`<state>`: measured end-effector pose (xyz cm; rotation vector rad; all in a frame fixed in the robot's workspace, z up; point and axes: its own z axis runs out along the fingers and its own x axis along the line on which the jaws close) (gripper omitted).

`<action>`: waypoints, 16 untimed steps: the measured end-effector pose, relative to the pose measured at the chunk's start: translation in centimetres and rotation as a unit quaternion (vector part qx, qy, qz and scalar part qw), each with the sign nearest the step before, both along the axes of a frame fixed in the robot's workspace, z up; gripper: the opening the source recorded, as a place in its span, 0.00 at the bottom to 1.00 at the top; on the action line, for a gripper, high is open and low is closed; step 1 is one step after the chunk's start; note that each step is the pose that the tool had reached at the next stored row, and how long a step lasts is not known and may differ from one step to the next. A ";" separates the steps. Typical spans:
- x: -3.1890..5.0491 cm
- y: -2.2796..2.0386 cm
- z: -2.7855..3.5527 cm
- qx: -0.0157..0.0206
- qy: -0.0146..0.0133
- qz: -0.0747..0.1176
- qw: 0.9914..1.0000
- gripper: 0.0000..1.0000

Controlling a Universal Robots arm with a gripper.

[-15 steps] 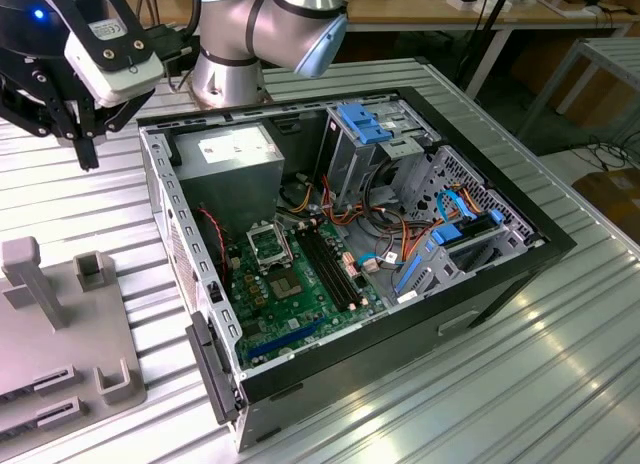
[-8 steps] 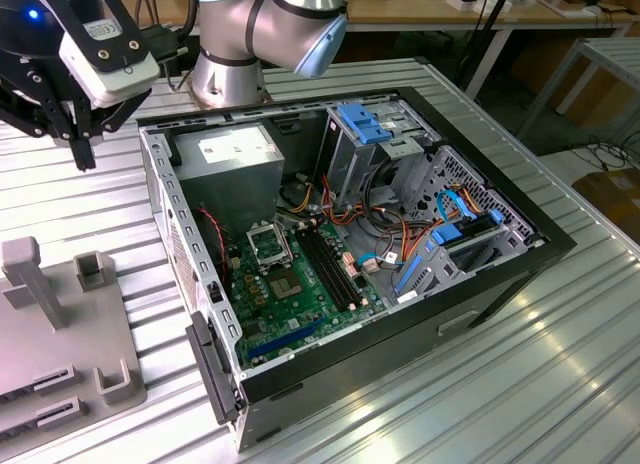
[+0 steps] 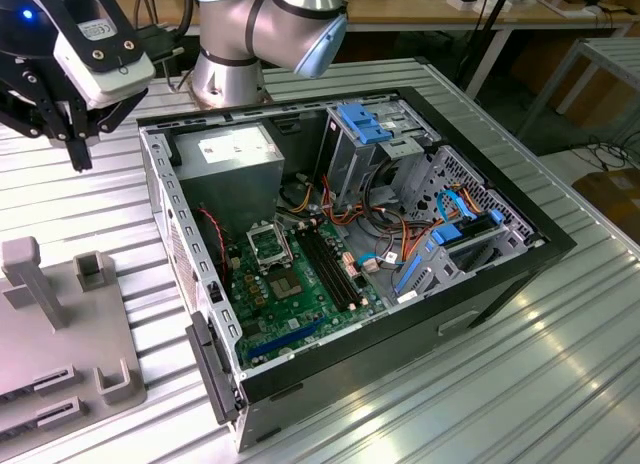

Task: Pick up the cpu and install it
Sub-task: 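Reach for the cpu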

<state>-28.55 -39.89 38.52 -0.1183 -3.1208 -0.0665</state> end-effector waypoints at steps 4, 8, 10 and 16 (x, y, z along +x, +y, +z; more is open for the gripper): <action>-0.17 0.00 0.00 0.000 0.000 0.000 1.000 0.11; -0.39 0.00 0.00 0.000 0.000 0.000 1.000 0.11; -0.60 0.00 0.00 0.000 0.000 0.000 1.000 0.11; -1.25 0.00 0.00 0.000 0.000 0.000 1.000 0.11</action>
